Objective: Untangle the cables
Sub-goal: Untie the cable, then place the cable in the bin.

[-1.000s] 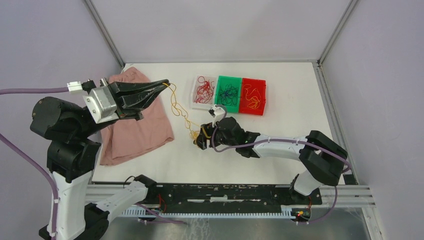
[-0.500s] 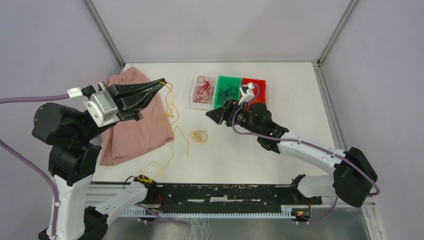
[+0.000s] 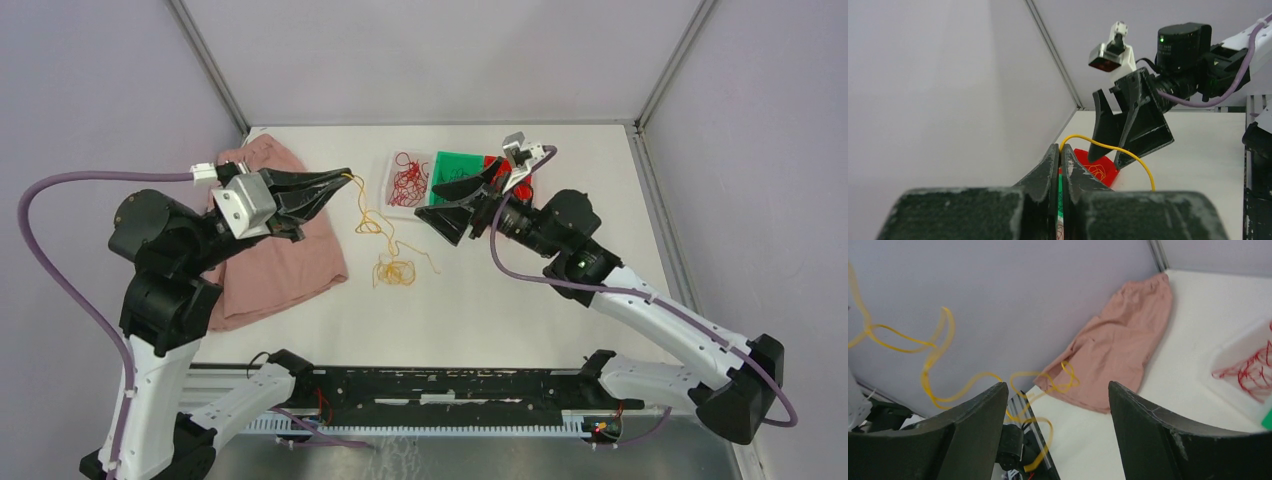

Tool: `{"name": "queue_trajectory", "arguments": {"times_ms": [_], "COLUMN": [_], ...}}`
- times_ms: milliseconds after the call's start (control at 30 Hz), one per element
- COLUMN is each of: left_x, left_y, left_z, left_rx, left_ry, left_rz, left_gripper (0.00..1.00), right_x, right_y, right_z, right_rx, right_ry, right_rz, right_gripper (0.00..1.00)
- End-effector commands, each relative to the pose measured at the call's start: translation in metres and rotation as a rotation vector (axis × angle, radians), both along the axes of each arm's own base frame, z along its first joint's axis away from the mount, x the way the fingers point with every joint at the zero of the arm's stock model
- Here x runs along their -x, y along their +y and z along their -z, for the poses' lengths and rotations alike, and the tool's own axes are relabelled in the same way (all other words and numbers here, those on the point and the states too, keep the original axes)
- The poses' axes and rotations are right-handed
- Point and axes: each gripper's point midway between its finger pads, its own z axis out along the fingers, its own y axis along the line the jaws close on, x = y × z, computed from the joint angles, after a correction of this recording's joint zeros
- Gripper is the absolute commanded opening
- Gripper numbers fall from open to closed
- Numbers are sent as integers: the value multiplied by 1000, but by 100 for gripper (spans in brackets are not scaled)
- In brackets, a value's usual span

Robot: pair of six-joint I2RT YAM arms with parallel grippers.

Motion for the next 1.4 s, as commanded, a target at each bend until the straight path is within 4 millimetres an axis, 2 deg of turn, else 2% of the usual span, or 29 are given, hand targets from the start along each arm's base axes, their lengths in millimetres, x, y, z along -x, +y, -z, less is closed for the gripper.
{"name": "queue_trajectory", "arguments": {"times_ms": [0,167,300,567,800,900,1033,1100,1133,1167,1200,1267,1333,1367], "left_x": [1,0,0,7,10,11,12,12,11,9,5,-5,-16,-20], "left_y": [-6,-9,-10,-11,-11,-11,-10,-9,-9,-8,-7,-4,-1,2], "left_z": [10,17,18,12,8,4,1,3,6,9,15,35,58,68], "left_rx": [-1,-5,-5,5,7,16,22,20,14,7,-5,-51,-119,-142], "left_ry": [47,80,86,86,79,75,68,66,71,73,84,105,117,127], "left_rz": [37,55,64,86,96,102,101,91,85,73,59,15,-34,-60], "left_gripper": [3,3,3,3,3,3,3,3,3,5,10,32,48,63], "right_x": [27,55,74,60,54,46,40,38,35,31,27,17,-2,-13], "right_y": [5,26,47,71,83,88,91,86,82,77,72,61,42,30], "right_z": [-55,-66,-64,-41,-31,-25,-25,-28,-30,-30,-29,-25,-15,-3], "right_rx": [-38,-51,-50,40,68,97,103,100,100,108,121,165,244,309], "right_ry": [-254,-319,-325,-329,-294,-264,-236,-234,-234,-229,-222,-212,-206,-184], "right_rz": [-97,-240,-327,-287,-290,-269,-249,-219,-192,-161,-125,-58,44,104], "right_gripper": [84,86,86,85,80,66,30,8,2,1,1,1,1,1]}}
